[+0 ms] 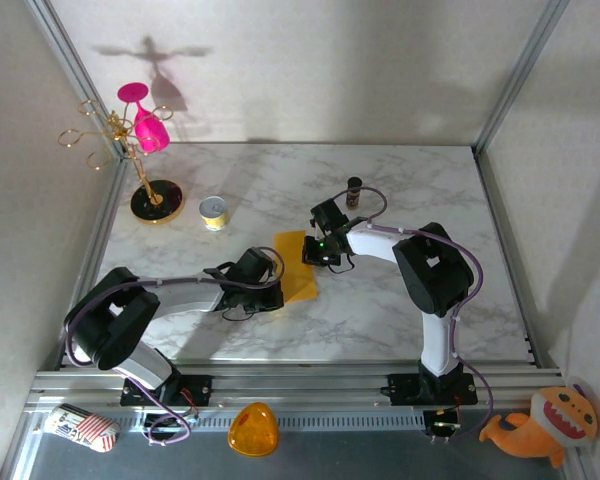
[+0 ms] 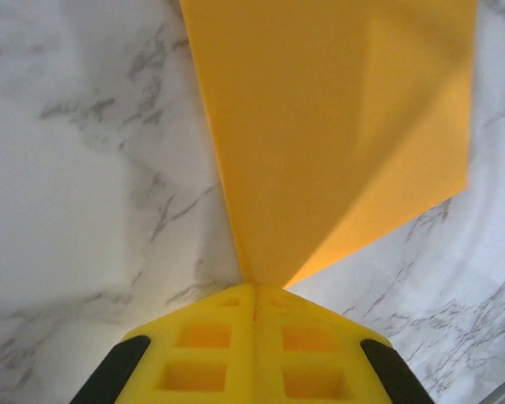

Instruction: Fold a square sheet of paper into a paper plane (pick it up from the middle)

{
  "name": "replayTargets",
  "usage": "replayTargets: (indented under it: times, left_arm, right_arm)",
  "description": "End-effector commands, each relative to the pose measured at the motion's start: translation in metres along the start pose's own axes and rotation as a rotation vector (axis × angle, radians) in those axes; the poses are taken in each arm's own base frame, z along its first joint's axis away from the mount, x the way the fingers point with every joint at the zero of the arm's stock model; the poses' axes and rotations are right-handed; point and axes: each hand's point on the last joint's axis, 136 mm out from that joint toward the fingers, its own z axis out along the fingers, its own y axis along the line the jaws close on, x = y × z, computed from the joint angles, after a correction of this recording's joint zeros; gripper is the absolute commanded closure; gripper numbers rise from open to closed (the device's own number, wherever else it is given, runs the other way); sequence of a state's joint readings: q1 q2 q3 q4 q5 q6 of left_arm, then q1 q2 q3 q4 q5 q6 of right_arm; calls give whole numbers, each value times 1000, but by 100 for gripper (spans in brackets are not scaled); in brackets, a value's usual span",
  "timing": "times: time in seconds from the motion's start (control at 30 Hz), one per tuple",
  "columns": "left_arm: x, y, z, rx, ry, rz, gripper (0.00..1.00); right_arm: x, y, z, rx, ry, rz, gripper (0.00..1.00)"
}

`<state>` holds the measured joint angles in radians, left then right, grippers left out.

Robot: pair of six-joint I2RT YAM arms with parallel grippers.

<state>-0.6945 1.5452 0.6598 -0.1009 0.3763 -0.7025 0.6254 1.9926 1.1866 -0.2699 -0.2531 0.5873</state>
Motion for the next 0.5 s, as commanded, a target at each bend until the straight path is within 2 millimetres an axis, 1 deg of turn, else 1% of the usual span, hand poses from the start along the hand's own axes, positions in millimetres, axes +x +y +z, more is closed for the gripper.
replayTargets:
  times: [0.0,0.1,0.13,0.2,0.3,0.4,0.47]
  left_arm:
    - [16,11,-17,-100,69,8,99]
    - [-22,-20,-39,-18,-42,18,98]
    - [-35,-27,-45,8,-80,13,98]
    - [-58,-35,-50,39,-145,-3,98]
    - [-84,-40,-44,90,-184,-51,98]
    - [-107,-41,-30,98,-218,-83,98]
    - [-122,-38,-17,84,-223,-101,99]
  right_arm:
    - [81,-147,38,518,203,68,97]
    - [82,-148,38,521,205,65,97]
    - [82,-148,38,522,207,65,97]
    - [83,-149,39,524,209,66,97]
    - [84,-150,39,530,217,62,97]
    - [86,-151,39,530,222,61,97]
    - [85,-150,39,526,223,60,97]
